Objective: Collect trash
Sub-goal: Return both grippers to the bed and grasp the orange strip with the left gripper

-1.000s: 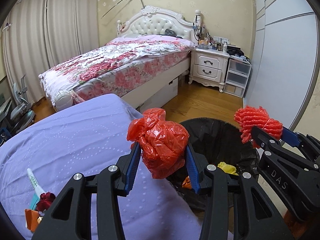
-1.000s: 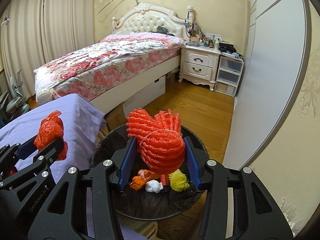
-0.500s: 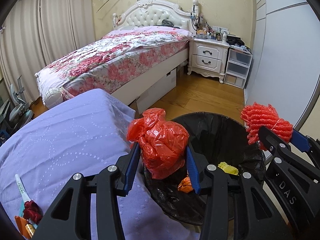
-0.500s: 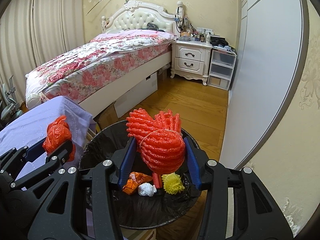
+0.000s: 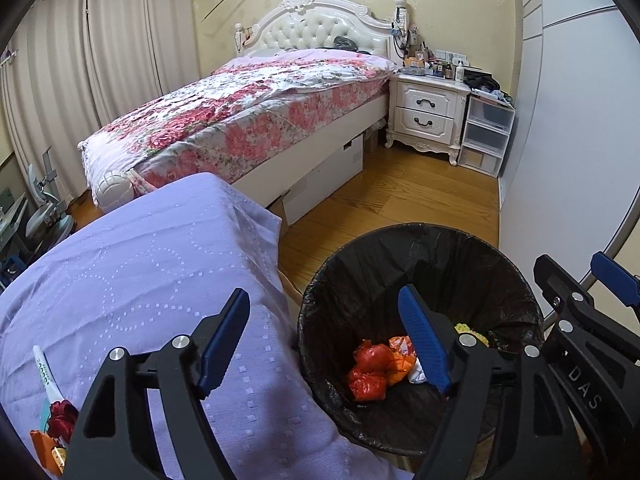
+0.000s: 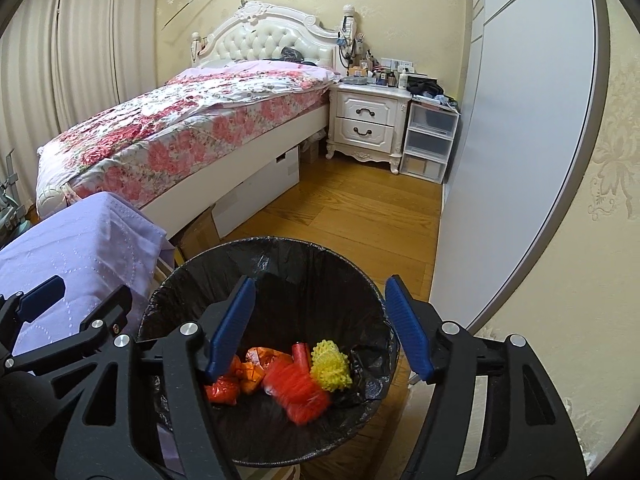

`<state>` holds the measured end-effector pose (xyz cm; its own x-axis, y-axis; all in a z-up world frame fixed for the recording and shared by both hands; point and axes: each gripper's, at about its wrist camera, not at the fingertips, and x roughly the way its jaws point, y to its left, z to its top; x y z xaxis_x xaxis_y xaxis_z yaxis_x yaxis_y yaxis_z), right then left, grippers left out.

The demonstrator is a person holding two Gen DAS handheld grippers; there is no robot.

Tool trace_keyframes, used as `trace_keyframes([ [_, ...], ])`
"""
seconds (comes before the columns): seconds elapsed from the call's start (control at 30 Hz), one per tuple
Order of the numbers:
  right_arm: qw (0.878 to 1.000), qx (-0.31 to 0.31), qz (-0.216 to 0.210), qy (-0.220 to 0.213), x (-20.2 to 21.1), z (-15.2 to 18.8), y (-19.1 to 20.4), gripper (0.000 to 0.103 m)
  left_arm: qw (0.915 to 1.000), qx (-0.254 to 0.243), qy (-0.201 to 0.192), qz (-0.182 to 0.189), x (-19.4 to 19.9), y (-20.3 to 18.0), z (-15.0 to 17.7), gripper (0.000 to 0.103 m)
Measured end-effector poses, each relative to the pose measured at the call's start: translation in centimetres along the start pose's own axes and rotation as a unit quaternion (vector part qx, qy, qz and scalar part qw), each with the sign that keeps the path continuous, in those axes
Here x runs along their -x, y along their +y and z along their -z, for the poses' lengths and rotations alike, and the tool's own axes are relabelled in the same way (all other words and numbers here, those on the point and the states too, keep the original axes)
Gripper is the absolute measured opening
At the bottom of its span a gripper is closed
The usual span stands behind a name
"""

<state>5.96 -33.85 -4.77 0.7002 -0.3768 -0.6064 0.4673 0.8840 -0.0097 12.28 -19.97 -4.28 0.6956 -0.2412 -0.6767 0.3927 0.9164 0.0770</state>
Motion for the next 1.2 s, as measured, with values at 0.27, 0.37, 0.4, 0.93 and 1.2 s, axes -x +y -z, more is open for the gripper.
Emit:
trace_keyframes([
  [0.27, 1.0, -0.002, -0.002, -0.003, 0.7, -0.1, -0.1, 0.066, 0.9998, 0.008, -0.004, -0.015, 1.2, 1.3, 0.3, 0.077],
  [0.37, 1.0, 0.0, -0.008, -0.001, 1.0, 0.1, 0.1, 0.066, 0.9997, 0.012, -0.007, -0.022, 2.0, 2.0, 0.5, 0.077],
  [0.4, 1.0, 0.001, -0.01, 0.0, 1.1, 0.2, 0.2, 0.066, 0.9996, 0.013, -0.008, -0.024, 2.4, 2.3, 0.6, 0.077],
  [0.93, 0.997, 0.032, -0.073, 0.007, 4.7, 1.8, 3.7, 0.067, 0.9961, 0.053, -0.008, -0.07, 7.7, 10.0, 4.9, 0.077],
  [1.2, 0.991, 0.065, -0.115, 0.013, 7.4, 3.8, 6.9, 0.067, 0.9904, 0.084, 0.006, -0.11, 10.1, 14.8, 9.4, 0.077],
])
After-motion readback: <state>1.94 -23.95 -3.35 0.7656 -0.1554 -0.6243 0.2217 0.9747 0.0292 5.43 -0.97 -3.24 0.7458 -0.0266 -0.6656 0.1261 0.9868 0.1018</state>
